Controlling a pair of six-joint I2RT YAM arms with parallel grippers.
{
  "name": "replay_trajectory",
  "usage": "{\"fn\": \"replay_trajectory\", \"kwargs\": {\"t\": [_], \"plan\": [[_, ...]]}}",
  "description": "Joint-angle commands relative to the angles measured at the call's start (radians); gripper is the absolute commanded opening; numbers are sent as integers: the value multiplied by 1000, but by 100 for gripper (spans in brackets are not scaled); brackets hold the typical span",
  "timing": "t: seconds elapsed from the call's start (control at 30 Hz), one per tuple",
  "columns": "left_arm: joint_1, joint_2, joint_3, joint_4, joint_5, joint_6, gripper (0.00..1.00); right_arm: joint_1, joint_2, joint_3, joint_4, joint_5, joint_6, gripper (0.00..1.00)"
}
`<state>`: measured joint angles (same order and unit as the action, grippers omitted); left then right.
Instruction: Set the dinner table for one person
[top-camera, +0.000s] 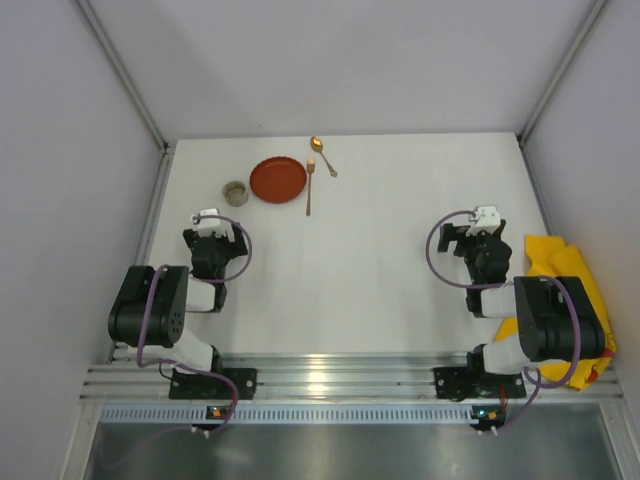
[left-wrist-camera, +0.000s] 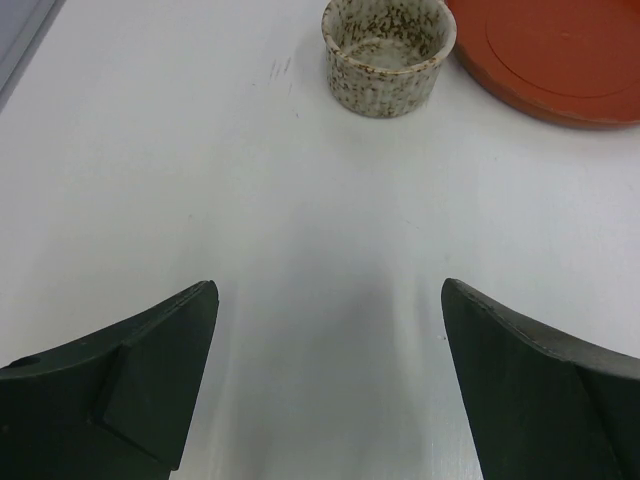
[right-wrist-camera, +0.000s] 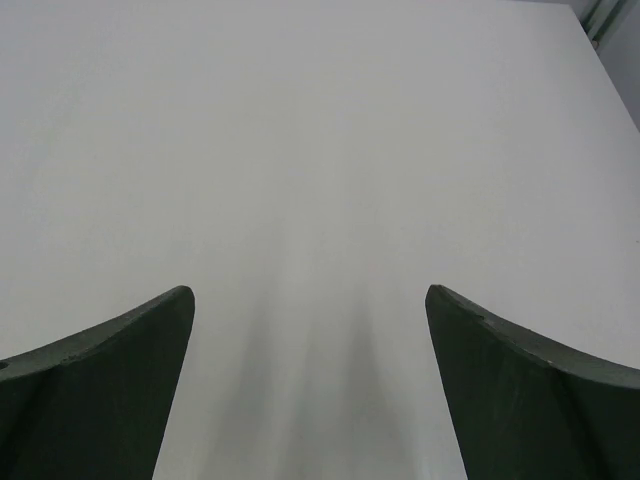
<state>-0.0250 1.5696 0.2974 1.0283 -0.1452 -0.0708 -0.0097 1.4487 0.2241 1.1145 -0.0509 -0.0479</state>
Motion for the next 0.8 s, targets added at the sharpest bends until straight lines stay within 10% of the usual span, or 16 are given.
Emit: {"fn": "replay_trajectory", "kwargs": {"t": [0.0,0.1,0.2,0.37,0.5,0.6,0.77], "plan": [[3,0,12,78,16,8,98,-13,1,26,61,-14,11,100],[2,0,11,78,18,8,98,45,-49,66,-34,157,14,100],[2,1,13,76,16,8,98,106,-224,299,-553,230,-24,100],[2,6,20,72,39,22,98,168,-417,669,-1152,19,132,100],[10,6,23,64,68,22,98,156,-592,559,-1368,206,647,100],[-7,-3,20,72,65,31,98,126,-620,540,-1476,100,602,100],[-107,-114,375,-624,-65,16,99,113,-597,647,-1734,325,588,100]]}}
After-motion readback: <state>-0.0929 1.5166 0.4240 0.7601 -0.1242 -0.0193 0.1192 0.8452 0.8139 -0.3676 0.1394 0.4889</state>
